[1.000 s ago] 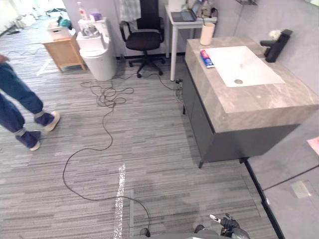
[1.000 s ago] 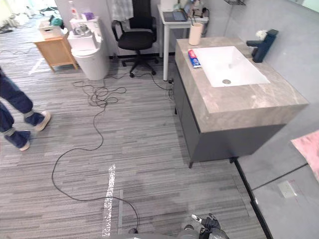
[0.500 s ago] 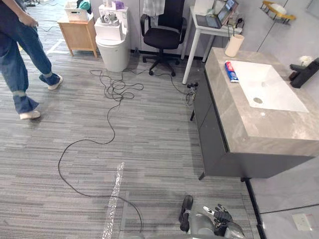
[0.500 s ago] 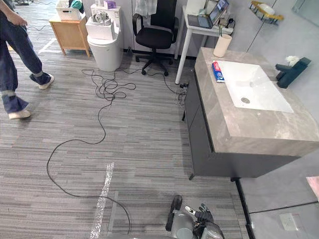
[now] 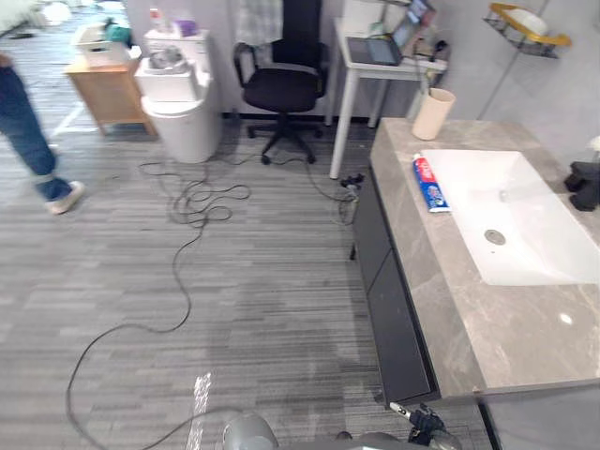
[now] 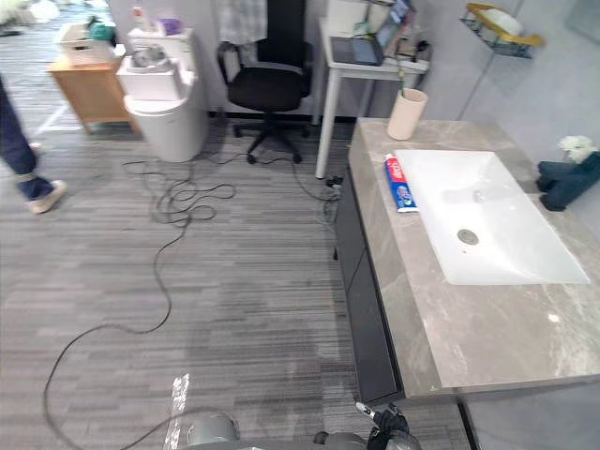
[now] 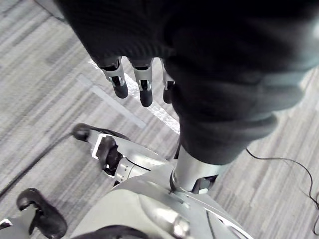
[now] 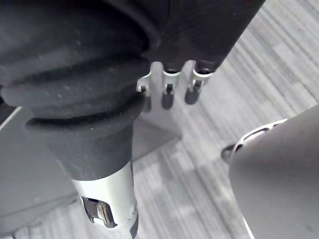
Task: Organize washtable
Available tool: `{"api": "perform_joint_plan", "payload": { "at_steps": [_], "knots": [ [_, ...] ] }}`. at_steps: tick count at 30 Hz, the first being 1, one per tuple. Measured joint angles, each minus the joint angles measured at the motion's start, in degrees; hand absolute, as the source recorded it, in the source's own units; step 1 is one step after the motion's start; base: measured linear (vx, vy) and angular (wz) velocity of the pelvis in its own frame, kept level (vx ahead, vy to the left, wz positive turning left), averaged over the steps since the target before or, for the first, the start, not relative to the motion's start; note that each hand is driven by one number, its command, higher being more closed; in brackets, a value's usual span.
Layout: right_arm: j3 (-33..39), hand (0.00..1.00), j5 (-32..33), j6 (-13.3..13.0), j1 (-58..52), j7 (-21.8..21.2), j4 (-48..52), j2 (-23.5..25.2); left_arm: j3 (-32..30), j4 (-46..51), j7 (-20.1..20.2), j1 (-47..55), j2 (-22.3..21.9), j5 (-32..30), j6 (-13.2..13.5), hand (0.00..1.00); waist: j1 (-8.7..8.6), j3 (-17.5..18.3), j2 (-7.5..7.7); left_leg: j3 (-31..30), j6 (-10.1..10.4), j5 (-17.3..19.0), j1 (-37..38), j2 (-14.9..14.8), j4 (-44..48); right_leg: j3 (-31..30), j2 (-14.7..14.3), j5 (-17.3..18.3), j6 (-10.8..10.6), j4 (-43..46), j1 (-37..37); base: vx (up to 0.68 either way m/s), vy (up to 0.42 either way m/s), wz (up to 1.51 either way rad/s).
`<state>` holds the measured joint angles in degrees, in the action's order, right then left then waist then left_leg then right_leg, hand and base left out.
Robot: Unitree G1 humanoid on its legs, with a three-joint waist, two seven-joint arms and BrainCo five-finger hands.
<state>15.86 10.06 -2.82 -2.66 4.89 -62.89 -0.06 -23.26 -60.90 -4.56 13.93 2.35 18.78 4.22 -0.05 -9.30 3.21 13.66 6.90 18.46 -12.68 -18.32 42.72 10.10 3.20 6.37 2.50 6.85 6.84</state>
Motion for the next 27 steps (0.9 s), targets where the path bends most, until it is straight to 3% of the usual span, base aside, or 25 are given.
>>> {"api": "perform_joint_plan", "payload": {
  "at_steps": [1,2,3,4,6,7,8,10,11,12,13,15,17,20,23,25,27],
  "knots": [
    [0.03,0.00,-0.13,-0.09,-0.19,-0.03,0.01,0.13,-0.05,0.34,-0.17,-0.02,0.42,0.63,0.06,0.00,0.01,-0.22,0.72,-1.16,0.50,-0.40,-0.63,0.96,-4.37,-0.47,1.31,0.33,-1.63,0.15,0.48,0.29,0.338,-0.83],
    [0.03,0.00,-0.62,-0.48,-1.23,-0.15,0.27,0.16,-0.05,0.62,-0.61,0.07,0.62,1.21,0.15,0.00,-0.25,-0.28,1.19,-5.26,1.32,-2.73,-0.65,2.90,-15.52,-1.32,3.33,1.98,-4.88,0.28,1.10,0.28,0.513,-0.75],
    [0.08,0.00,-0.72,-1.02,-2.26,-0.15,1.29,-1.09,-0.07,0.38,-0.80,0.23,-1.05,2.16,0.22,0.00,-0.57,-0.18,-1.04,-8.98,2.45,-11.80,0.48,3.38,-22.38,-3.14,3.56,3.71,-8.30,0.84,1.78,0.36,0.615,-0.88],
    [-0.04,0.00,-0.76,-1.05,-2.43,-0.14,1.33,-0.83,-0.69,0.35,-0.98,0.43,-0.97,3.41,0.48,0.00,-0.35,0.39,-0.17,-8.34,1.95,-13.15,1.77,4.75,-22.39,-3.30,4.96,3.88,-9.31,1.85,2.04,0.31,0.510,-0.80],
    [-0.14,0.00,-1.84,-1.06,-3.43,-0.14,1.53,-0.22,-2.29,0.90,-1.28,0.57,-1.06,5.63,1.55,0.00,-0.46,0.77,0.98,-7.94,2.35,-9.06,3.68,6.50,-21.18,-3.12,4.66,4.78,-7.72,9.33,-0.20,0.29,0.254,-0.78],
    [0.11,0.00,-3.00,-1.09,-3.39,-0.03,1.34,-0.08,-5.38,1.18,-1.75,1.07,-2.00,6.94,2.12,0.00,1.04,0.84,1.14,-11.90,1.18,-7.01,4.58,10.50,-17.39,-5.12,5.24,5.24,-7.50,11.91,-1.88,0.27,0.243,-1.03],
    [0.10,0.00,-3.35,-1.09,-3.37,-0.08,1.31,-0.34,-7.13,1.08,-2.04,1.39,-2.49,7.77,2.06,0.00,1.17,0.89,1.07,-15.85,-0.77,-6.29,4.74,12.22,-15.47,-7.24,5.46,5.72,-7.82,11.92,-2.05,0.26,0.246,-1.30],
    [0.23,0.00,-4.82,-1.02,-2.96,0.12,1.06,-0.03,-8.99,1.13,-3.40,2.51,-3.44,10.37,2.10,0.00,1.46,0.43,2.18,-23.75,0.77,-4.75,4.68,16.61,-6.96,-13.22,7.52,6.29,-9.03,12.02,-2.32,0.19,0.179,-1.29],
    [0.24,0.00,-5.15,-1.02,-3.07,0.02,1.11,0.17,-8.99,1.27,-3.42,2.55,-3.67,10.38,2.11,0.00,1.49,0.60,1.91,-24.03,1.42,-4.10,5.00,16.56,-6.49,-14.01,7.47,6.27,-9.07,12.11,-2.63,0.12,0.131,-1.77],
    [0.47,0.00,-5.88,-1.17,-3.30,0.08,1.40,-0.40,-8.98,1.32,-3.70,3.38,-4.60,10.43,2.33,0.00,2.15,1.40,0.54,-23.09,1.13,-0.62,6.99,15.97,-6.65,-17.27,6.90,6.17,-9.26,13.19,-4.60,0.07,0.137,-1.60],
    [0.82,0.00,-6.26,-1.21,-3.35,0.10,1.54,-0.63,-8.92,1.34,-4.25,3.39,-5.09,10.35,2.35,0.00,2.43,1.99,-0.16,-21.35,-0.51,1.38,7.33,14.99,-7.55,-18.67,6.73,6.05,-9.89,14.01,-6.26,0.06,0.184,-1.80],
    [2.22,0.00,-6.50,-1.02,-3.61,0.17,2.52,-0.01,-8.37,2.57,-4.61,1.98,-5.69,9.67,2.58,0.00,1.29,2.80,0.11,-19.46,-3.22,3.91,7.78,15.57,-9.67,-19.85,7.62,5.54,-10.84,15.65,-9.29,0.01,0.203,-0.86],
    [3.58,0.00,-6.83,-1.04,-5.22,0.90,3.82,0.90,-7.68,3.11,-5.11,0.24,-5.05,9.06,2.77,0.00,0.28,2.79,1.02,-18.45,-4.34,4.01,10.21,17.95,-11.58,-19.69,9.84,4.75,-10.14,22.24,-12.06,-0.04,0.213,-0.20],
    [3.60,0.00,-6.79,-0.76,-9.79,1.96,4.46,1.00,-6.00,3.17,-5.87,0.48,-4.83,8.12,3.07,0.00,0.27,3.04,0.66,-18.47,-6.45,2.75,14.16,20.51,-14.08,-18.91,11.49,1.59,-5.20,30.92,-14.07,-0.01,0.187,0.20],
    [1.66,0.00,-7.99,-0.56,-10.63,2.66,4.68,0.44,-6.24,3.56,-5.86,1.26,-4.96,7.65,3.01,0.00,1.03,3.11,0.58,-16.29,-7.40,1.06,16.81,19.72,-18.33,-12.08,13.10,-0.52,-6.40,29.84,-14.22,-0.02,0.114,-0.38],
    [-2.02,0.00,-9.87,-0.66,-9.69,2.63,4.72,-1.08,-6.36,3.49,-5.75,2.74,-5.23,7.52,2.82,0.00,1.02,3.58,-0.01,-12.90,-6.14,-1.29,18.49,17.03,-23.39,-1.10,10.72,0.43,-7.65,25.38,-13.91,0.00,-0.028,-1.02],
    [-5.04,0.00,-11.79,-0.59,-8.96,2.47,4.50,-2.29,-6.46,2.06,-5.57,2.68,-5.11,7.42,2.95,0.00,0.85,3.76,-0.29,-11.99,-5.31,-2.85,17.90,16.15,-25.68,2.68,7.90,0.56,-6.94,14.75,-10.83,0.00,-0.102,-0.75]
  ]
}}
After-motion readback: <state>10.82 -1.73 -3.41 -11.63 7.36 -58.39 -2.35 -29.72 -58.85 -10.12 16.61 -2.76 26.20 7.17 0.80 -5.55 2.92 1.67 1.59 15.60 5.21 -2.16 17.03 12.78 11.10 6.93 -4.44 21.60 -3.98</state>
